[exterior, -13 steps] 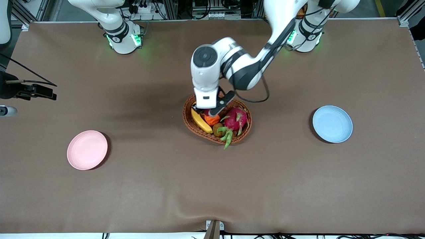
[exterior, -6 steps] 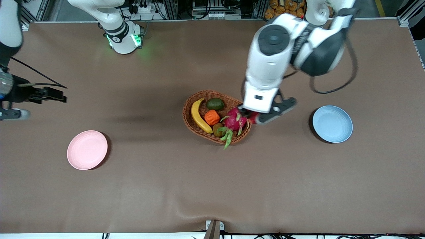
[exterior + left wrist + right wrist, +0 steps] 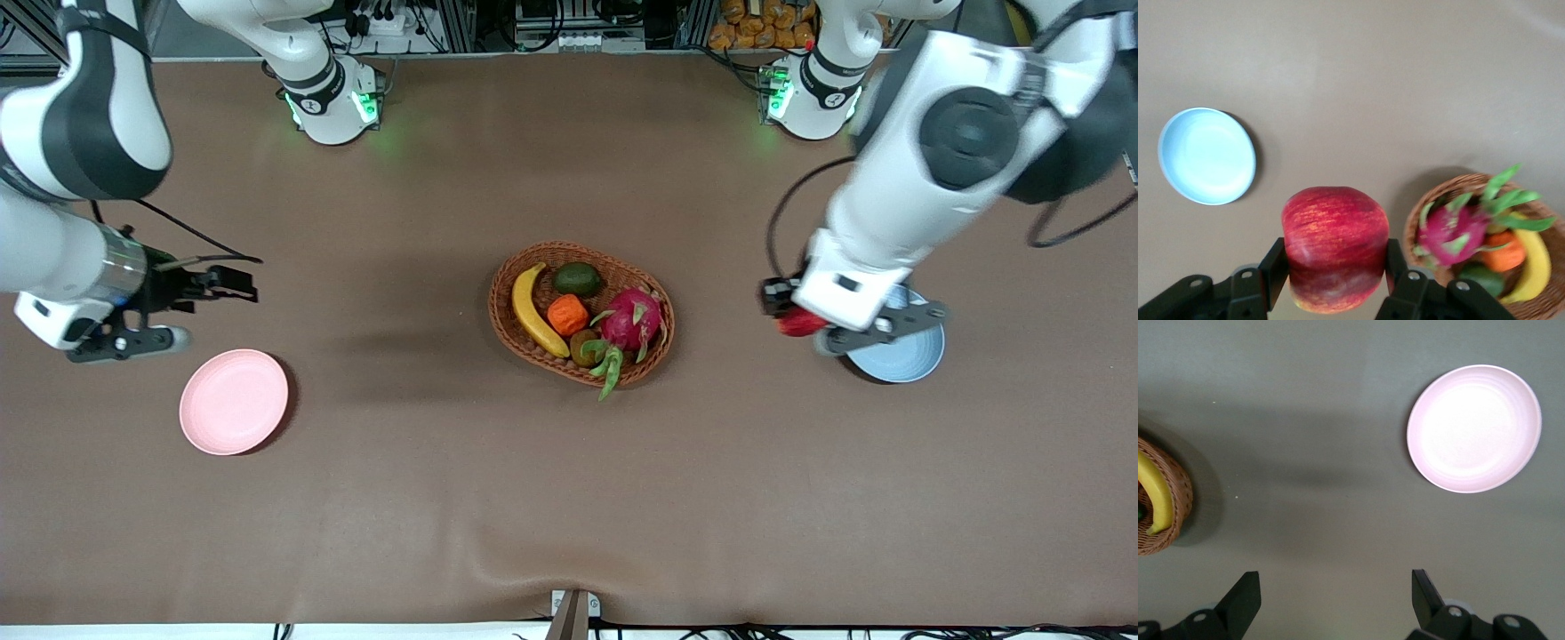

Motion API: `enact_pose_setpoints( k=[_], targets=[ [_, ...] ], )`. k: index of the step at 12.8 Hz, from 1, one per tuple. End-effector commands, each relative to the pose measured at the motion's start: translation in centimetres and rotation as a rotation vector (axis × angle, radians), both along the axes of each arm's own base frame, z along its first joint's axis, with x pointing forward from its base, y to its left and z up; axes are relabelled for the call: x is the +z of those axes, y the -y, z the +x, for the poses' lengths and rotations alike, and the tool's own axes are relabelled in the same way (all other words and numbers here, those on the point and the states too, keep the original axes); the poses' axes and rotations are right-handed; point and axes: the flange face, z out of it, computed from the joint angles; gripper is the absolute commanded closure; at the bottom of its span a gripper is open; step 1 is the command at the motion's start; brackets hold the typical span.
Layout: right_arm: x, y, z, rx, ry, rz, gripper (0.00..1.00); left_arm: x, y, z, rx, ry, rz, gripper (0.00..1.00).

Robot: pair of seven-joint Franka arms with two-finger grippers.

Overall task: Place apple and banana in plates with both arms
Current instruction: 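Carry the apple to the blue plate while the right gripper reaches out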

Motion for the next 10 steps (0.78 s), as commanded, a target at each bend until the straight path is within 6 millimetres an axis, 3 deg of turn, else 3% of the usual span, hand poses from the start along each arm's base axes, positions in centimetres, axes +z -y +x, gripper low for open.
enact_pose_setpoints(
  k=[1,3,6,9,10],
  targets=[
    [-1.2,-2.9,0.4,0.009,-0.01,0.055,0.0,0.3,-5.3,-0.1,-0.034,-0.065,-0.025,1.0],
    [-3.2,-6.2,1.1,0.05,0.006,0.059,0.0,-1.3,-9.7,0.6,-0.082,-0.103,-0.032,1.0],
    [-6.0,-12.2,1.2,0.126,0.027,0.057,0.0,-4.8,-18.5,1.5,-0.041,-0.157,-0.05,1.0],
    [-8.5,-17.8,0.3,0.17,0.022,0.056,0.0,-8.9,-23.2,1.3,-0.097,-0.161,-0.074,1.0],
    [-9.4,-20.0,-0.2,0.141,0.014,0.073,0.0,-10.4,-23.9,1.2,-0.114,-0.154,-0.077,1.0]
  ],
)
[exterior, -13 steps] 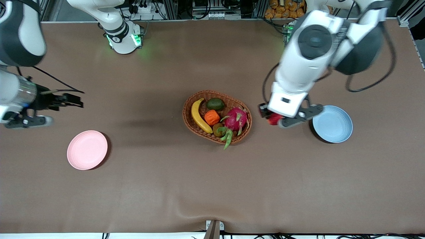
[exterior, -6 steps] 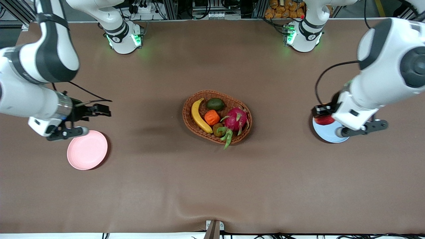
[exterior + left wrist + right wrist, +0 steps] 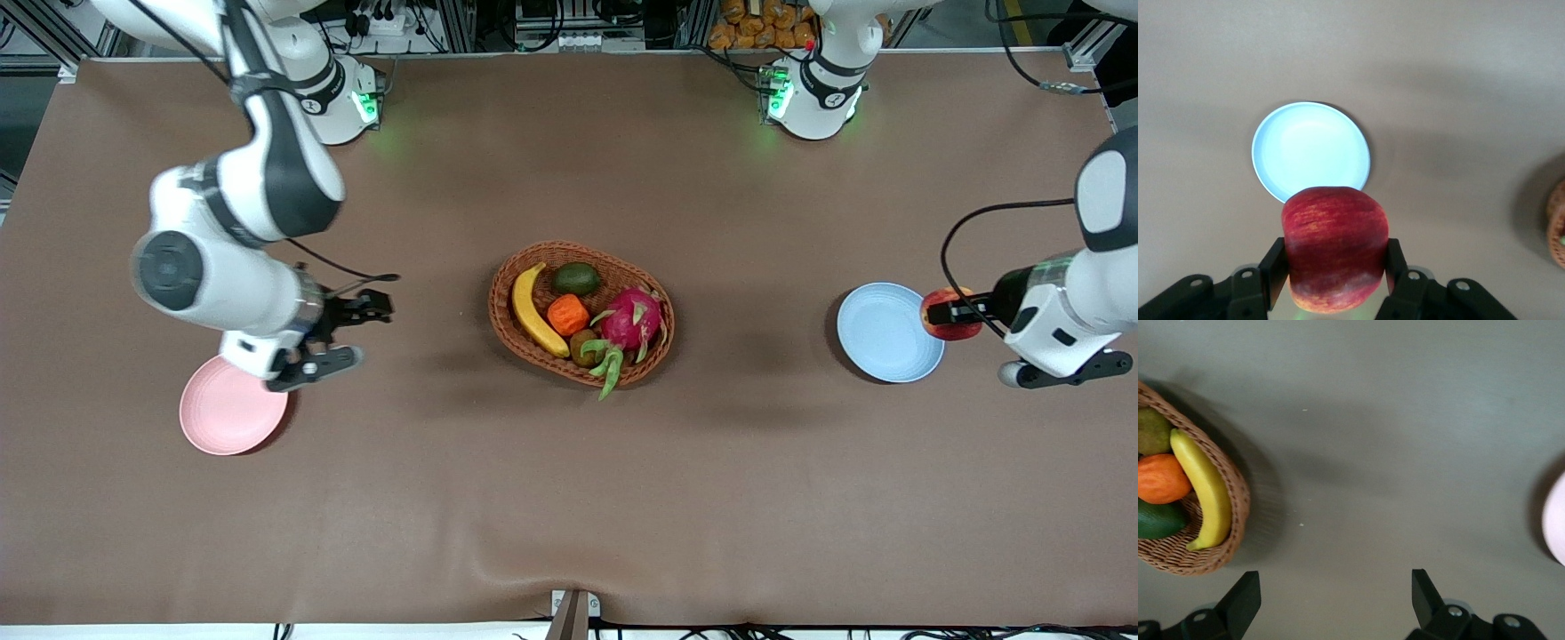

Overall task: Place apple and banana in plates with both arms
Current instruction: 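Lower the apple onto the blue plate while the right gripper reaches the banana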

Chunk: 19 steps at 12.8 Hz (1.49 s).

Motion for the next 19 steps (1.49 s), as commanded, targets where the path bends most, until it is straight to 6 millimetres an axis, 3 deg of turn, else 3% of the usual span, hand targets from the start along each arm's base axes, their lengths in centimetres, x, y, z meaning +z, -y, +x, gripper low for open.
enact_pose_setpoints(
  k=[1,5,8,11,14,19],
  targets=[
    [-1.5,-5.1,-1.1,-0.059,-0.009,0.029,0.0,-3.6,-1.5,-1.1,-0.035,0.022,-0.019,1.0],
    [-4.4,-11.9,-3.1,-0.093,0.021,0.011,0.0,-11.0,-7.2,-2.2,-0.057,0.07,-0.057,1.0],
    [-7.3,-15.5,-4.5,-0.143,0.031,-0.01,0.0,-15.0,-11.3,-2.9,-0.046,0.063,-0.145,1.0],
    [-9.4,-19.7,-6.6,-0.229,0.06,-0.03,0.0,-17.4,-11.9,-3.1,-0.058,0.088,-0.189,1.0],
    [-11.5,-19.7,-8.3,-0.274,0.041,-0.102,0.0,-19.5,-11.6,-4.0,-0.049,0.051,-0.211,1.0],
    [-12.5,-19.4,-8.4,-0.264,0.04,-0.111,0.0,-22.6,-10.7,-4.7,-0.034,0.002,-0.257,1.0]
  ],
)
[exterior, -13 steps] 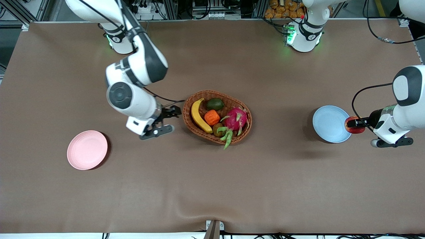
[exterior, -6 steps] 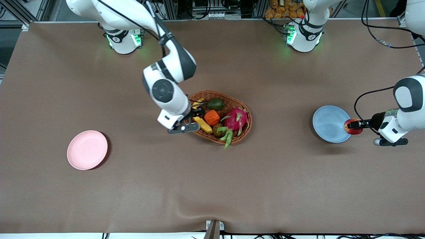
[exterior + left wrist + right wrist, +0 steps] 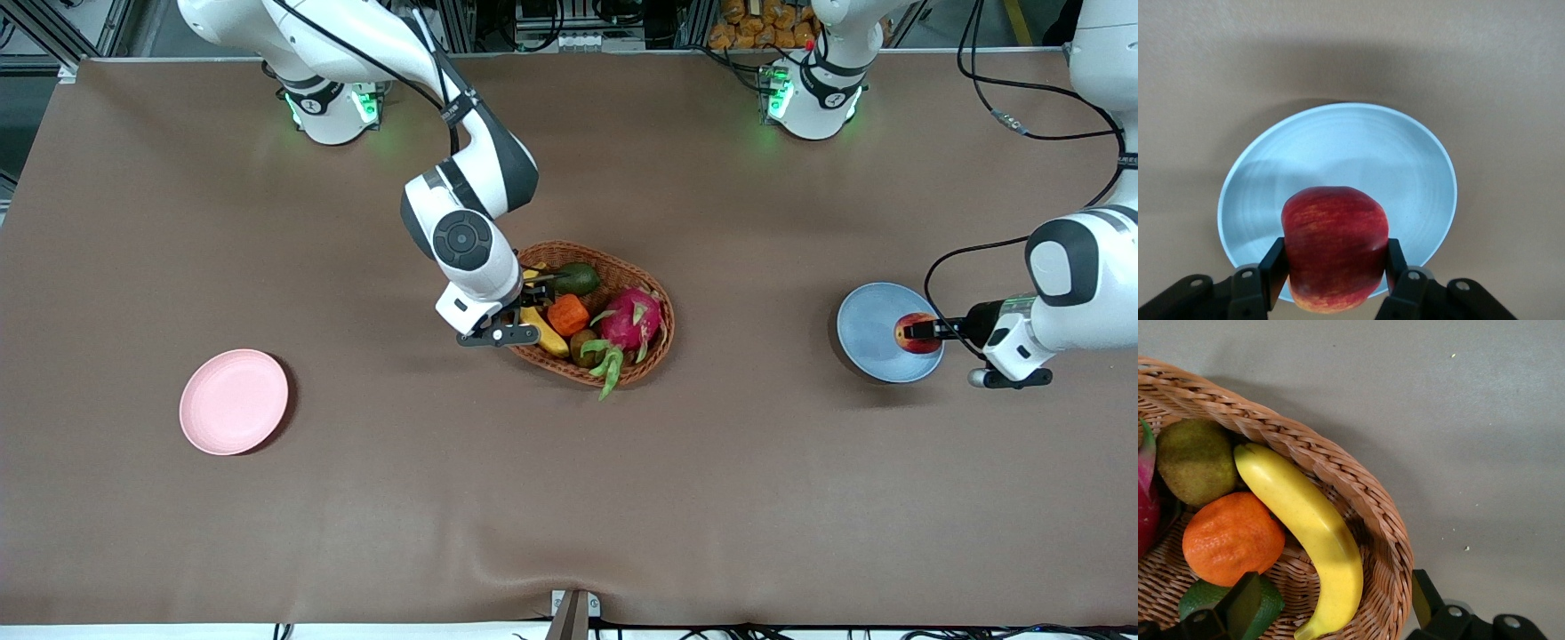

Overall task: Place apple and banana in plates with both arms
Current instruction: 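Lower the apple onto the blue plate while the right gripper reaches the banana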

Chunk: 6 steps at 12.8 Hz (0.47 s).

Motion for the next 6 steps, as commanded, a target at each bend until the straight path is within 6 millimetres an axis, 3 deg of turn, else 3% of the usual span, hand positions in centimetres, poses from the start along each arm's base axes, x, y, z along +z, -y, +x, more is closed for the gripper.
enact_pose_setpoints(
  k=[1,2,3,5,6],
  targets=[
    [0.0,-0.4,-0.1,-0.012,0.034,0.004,0.0,-1.7,0.4,-0.3,-0.005,-0.01,-0.031,1.0],
    [0.3,-1.6,-0.9,-0.001,0.041,0.011,0.0,-2.1,0.6,-0.2,-0.007,-0.014,-0.034,1.0],
    [-0.2,-1.9,-1.3,-0.006,0.037,0.004,0.05,-2.0,0.8,-0.1,-0.01,-0.013,-0.033,0.83],
    [-1.2,-0.8,-0.5,-0.028,0.026,-0.006,0.11,-2.0,0.9,-0.2,-0.007,-0.02,-0.034,0.0],
    [-1.8,-0.8,-0.6,-0.03,0.02,-0.012,0.11,-1.9,0.9,-0.3,-0.006,-0.024,-0.036,0.0]
  ],
)
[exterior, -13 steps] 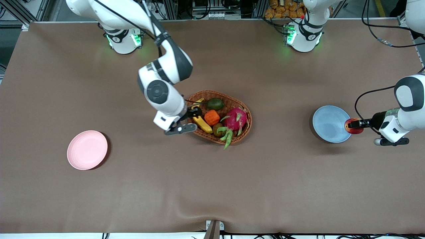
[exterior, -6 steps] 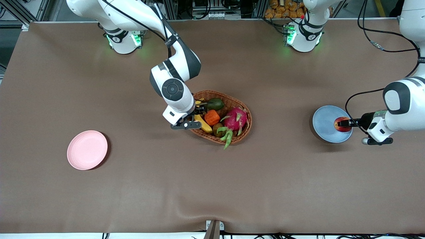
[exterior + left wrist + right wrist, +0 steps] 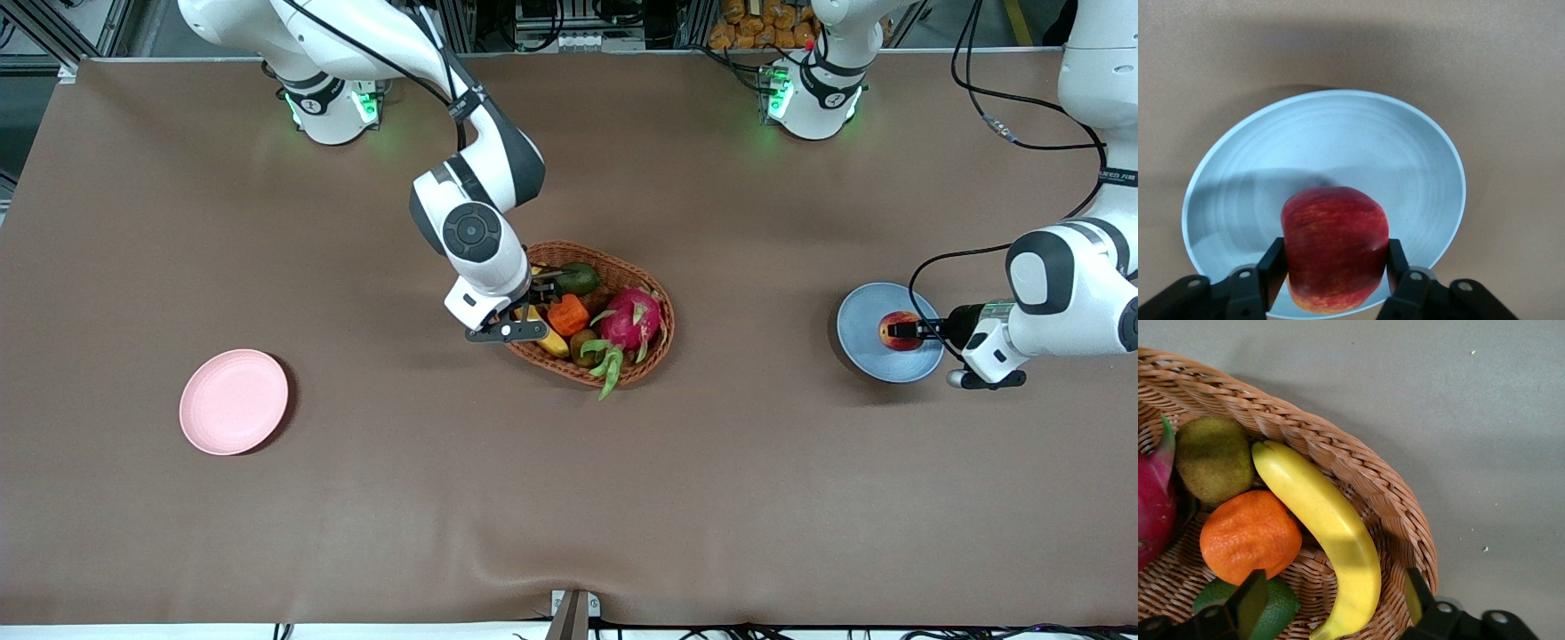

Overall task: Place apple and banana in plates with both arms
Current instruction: 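Lower the apple onto the blue plate while the right gripper reaches the banana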

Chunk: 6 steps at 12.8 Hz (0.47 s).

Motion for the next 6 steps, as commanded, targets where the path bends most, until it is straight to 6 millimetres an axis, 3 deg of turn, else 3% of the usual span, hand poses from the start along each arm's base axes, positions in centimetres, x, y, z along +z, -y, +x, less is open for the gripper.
enact_pose_setpoints(
  k=[1,3,6],
  targets=[
    [-2.0,0.5,0.2,-0.024,0.003,-0.022,0.11,1.3,0.3,0.0,0.004,0.012,-0.016,0.0],
    [-3.0,0.5,0.3,-0.028,0.004,-0.025,0.11,3.8,1.8,0.1,-0.005,-0.013,-0.028,0.0],
    [-4.8,0.1,-0.2,-0.059,-0.008,-0.039,0.11,10.4,5.8,0.0,0.068,-0.076,0.011,0.0]
  ],
)
